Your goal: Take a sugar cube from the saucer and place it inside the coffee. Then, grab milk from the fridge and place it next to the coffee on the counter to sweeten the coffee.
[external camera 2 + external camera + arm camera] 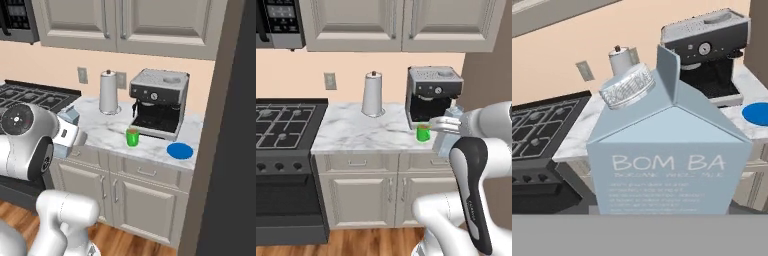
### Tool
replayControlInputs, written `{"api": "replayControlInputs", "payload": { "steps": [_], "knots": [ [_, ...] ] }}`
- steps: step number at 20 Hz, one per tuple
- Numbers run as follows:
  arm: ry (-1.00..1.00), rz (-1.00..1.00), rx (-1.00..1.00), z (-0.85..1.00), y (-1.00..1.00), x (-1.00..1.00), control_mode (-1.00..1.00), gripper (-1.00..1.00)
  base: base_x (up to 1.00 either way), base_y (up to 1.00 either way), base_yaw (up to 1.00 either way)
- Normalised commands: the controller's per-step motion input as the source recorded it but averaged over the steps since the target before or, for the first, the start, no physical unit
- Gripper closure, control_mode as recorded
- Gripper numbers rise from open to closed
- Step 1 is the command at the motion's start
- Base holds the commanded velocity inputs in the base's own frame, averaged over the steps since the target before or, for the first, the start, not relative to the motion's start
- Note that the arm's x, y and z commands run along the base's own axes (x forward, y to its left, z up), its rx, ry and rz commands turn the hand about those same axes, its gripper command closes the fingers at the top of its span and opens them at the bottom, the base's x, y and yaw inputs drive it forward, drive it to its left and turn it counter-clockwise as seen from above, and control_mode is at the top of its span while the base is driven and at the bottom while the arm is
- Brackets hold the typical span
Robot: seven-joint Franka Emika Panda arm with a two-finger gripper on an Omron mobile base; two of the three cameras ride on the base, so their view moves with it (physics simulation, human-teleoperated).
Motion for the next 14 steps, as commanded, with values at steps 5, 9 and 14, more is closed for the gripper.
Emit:
{"api": "replayControlInputs", "payload": {
  "steps": [5, 9, 14],
  "knots": [
    [0.0, 0.0, 0.0, 0.0, 0.0, 0.0, 1.0, 1.0, 0.79, 0.7, -0.04],
    [0.0, 0.0, 0.0, 0.0, 0.0, 0.0, 1.0, 1.0, 0.21, 0.49, -0.13],
    [0.0, 0.0, 0.0, 0.0, 0.0, 0.0, 1.0, 1.0, -0.04, 0.15, -0.12]
  ]
}}
